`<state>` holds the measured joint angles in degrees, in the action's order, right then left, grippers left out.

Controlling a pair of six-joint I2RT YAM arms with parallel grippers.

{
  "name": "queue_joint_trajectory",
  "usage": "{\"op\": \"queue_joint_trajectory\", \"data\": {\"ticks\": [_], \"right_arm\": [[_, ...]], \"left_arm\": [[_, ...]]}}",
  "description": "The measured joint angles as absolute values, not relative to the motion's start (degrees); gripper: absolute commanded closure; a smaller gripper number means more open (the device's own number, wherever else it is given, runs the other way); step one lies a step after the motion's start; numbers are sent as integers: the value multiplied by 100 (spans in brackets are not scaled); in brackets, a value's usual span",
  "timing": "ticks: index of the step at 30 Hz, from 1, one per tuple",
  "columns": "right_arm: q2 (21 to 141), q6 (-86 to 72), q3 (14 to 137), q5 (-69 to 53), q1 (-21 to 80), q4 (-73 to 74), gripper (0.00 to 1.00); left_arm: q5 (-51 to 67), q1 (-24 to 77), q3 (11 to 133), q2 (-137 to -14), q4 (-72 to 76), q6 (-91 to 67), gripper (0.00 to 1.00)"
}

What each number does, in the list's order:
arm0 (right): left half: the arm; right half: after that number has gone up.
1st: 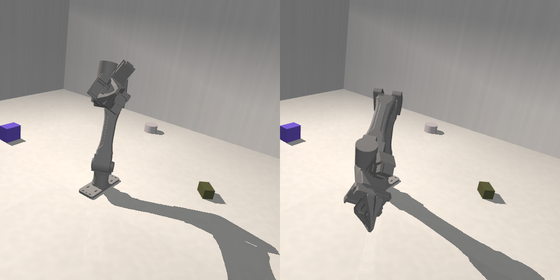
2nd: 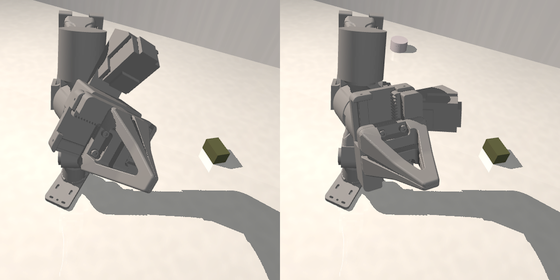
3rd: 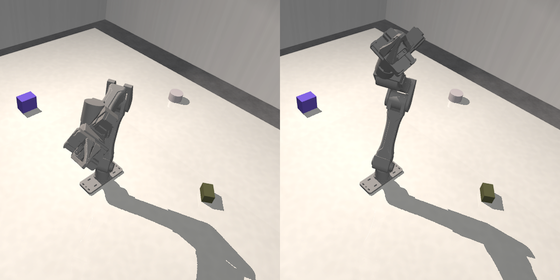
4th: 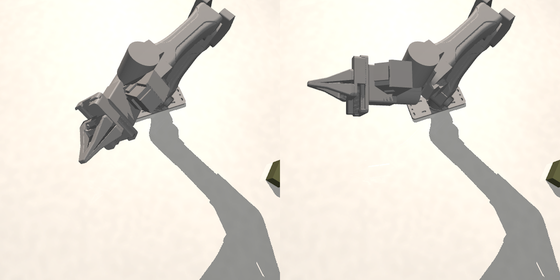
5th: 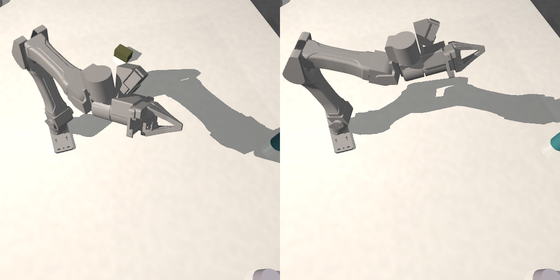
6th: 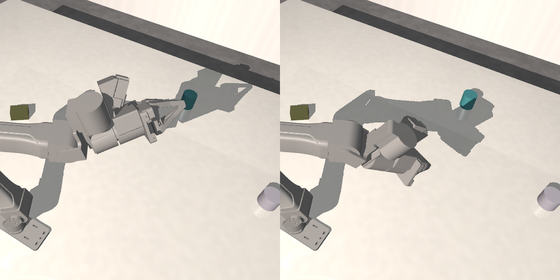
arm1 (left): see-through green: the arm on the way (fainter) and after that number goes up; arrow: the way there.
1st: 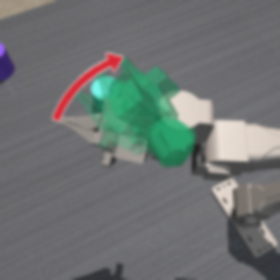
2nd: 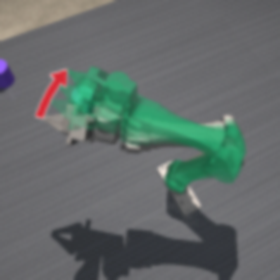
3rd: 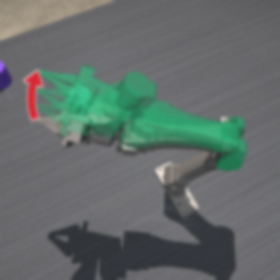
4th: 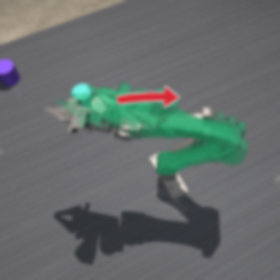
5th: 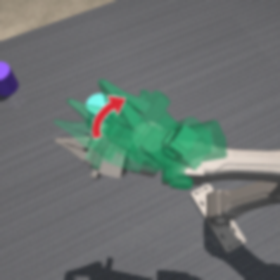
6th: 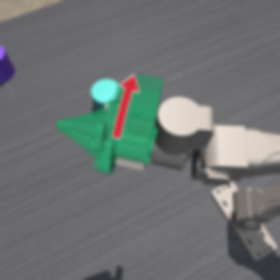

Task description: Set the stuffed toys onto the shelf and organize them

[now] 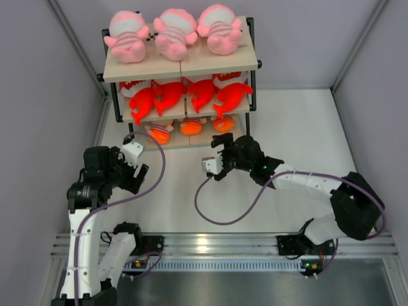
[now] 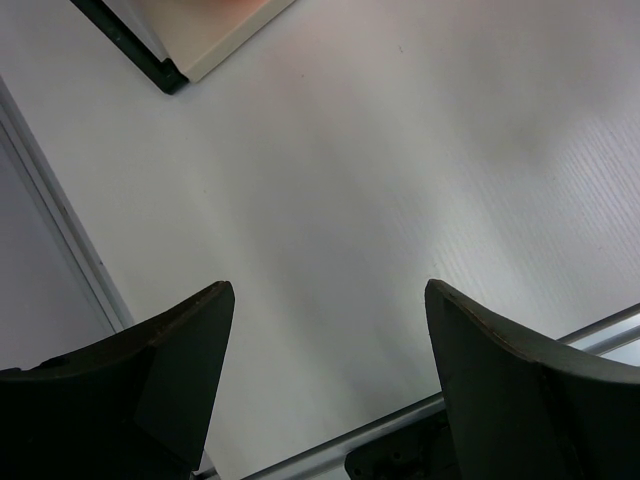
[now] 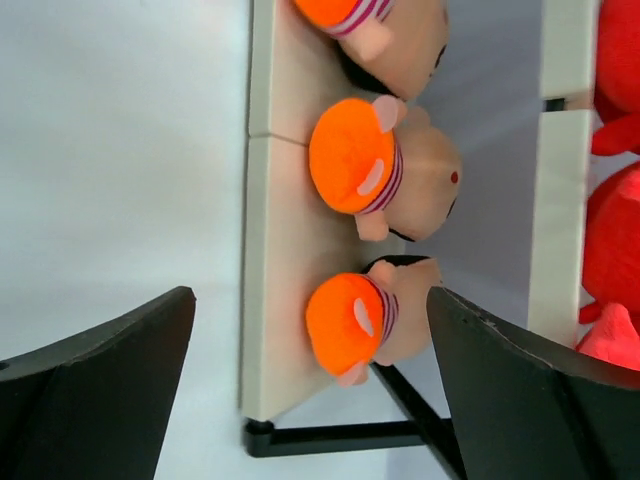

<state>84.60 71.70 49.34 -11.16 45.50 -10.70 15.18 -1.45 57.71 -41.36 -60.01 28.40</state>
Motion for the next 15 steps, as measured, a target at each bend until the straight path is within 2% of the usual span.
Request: {"op": "queue_joint_trajectory", "data": {"ticks": [5, 9, 12, 15], "right_arm": [[7181, 5498, 4141, -919, 4866, -1127, 1], [6436, 3741, 3780, 86, 4880, -987, 0], [6396, 2438, 3907, 1028, 4700, -454, 0], [6737, 1085, 4329, 1643, 3905, 646, 1]], "left_arm": [[1402, -145, 5623, -3983, -6001, 2838, 17], [1240, -145, 5395, -3824, -5999, 2834, 17], [1072, -145, 5203, -3787, -6010, 2816, 17], [886, -145, 4967, -3691, -5990, 2768, 16]]}}
